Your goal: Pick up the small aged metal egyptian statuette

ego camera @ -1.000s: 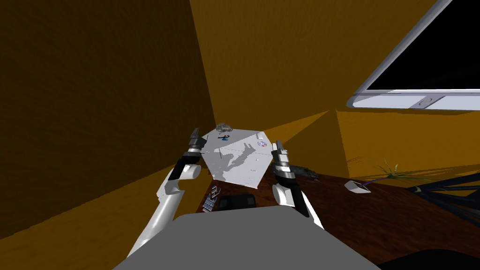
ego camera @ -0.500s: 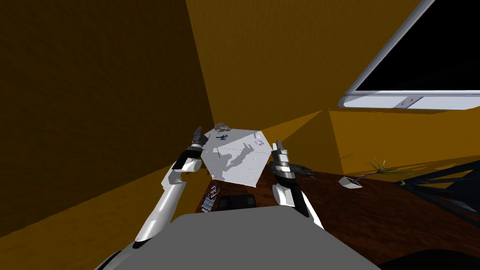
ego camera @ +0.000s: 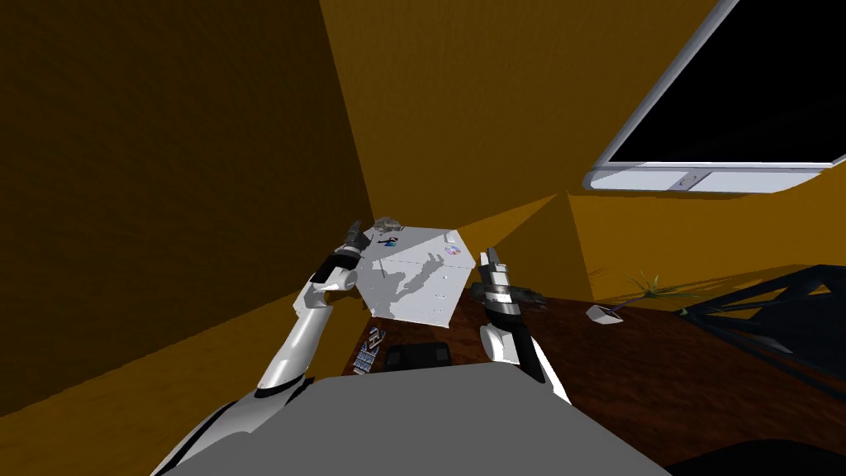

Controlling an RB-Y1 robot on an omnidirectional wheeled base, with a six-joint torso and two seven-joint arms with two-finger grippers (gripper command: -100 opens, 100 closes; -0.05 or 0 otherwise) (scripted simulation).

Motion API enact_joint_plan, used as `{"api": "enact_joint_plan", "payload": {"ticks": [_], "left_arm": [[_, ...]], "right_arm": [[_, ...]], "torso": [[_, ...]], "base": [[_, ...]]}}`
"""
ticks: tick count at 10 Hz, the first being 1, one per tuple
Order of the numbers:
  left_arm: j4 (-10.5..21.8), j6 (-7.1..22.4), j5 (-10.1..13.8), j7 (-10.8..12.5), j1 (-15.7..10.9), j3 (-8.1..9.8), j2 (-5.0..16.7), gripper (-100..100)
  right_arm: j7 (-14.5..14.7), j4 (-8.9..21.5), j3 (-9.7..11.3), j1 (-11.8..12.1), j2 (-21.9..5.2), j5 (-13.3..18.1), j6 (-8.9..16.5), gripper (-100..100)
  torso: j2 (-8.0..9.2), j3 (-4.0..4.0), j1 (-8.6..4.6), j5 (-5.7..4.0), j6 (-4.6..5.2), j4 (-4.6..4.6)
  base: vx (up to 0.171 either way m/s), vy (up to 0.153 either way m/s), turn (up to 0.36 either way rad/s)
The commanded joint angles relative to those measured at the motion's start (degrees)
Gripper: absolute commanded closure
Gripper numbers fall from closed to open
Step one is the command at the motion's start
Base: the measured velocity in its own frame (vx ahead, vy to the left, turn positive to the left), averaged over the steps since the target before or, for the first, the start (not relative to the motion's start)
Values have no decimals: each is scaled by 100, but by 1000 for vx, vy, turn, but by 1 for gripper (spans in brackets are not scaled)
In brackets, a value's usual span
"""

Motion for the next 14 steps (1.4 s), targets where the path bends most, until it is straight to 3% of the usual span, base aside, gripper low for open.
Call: {"api": "enact_joint_plan", "payload": {"ticks": [1,4,5,6,8,9,11,12,14], "left_arm": [[286,286,155,117,-286,31,170,-100],[587,766,288,215,-705,49,309,-100],[587,861,288,215,-708,49,309,-100],[846,1062,421,313,-954,62,456,-100],[879,1287,421,313,-1048,62,456,-100],[1143,1520,554,411,-1314,70,609,-100],[1176,1726,554,411,-1383,70,609,-100],[1435,1958,687,507,-1650,72,768,-100],[1479,2174,687,507,-1712,72,768,-100]], "right_arm": [[0,0,0,0,0,0,0,0],[0,0,0,-1,0,0,0,0],[0,0,0,0,0,0,0,0],[0,0,0,0,0,0,0,0],[0,0,0,0,0,0,0,0],[0,0,0,0,0,0,0,0],[0,0,0,0,0,0,0,0],[0,0,0,0,0,0,0,0],[0,0,0,0,0,0,0,0]], "torso": [[0,0,0,0,0,0],[4,2,-4,-1,2,0],[2,1,-4,-1,2,1],[-1,-1,1,0,0,0],[-1,0,0,0,0,0],[-2,-1,2,1,-1,-1],[-1,-1,0,0,1,-1],[-2,-1,2,1,-1,-1],[-2,-1,1,1,0,-1]], "base": [[-22,-19,-74],[-26,-18,-72],[-8,-7,-6],[-17,-14,-116],[-11,-8,-24],[-13,-13,-92],[-11,-7,-44],[-11,-13,-109],[-6,-4,-36]]}}
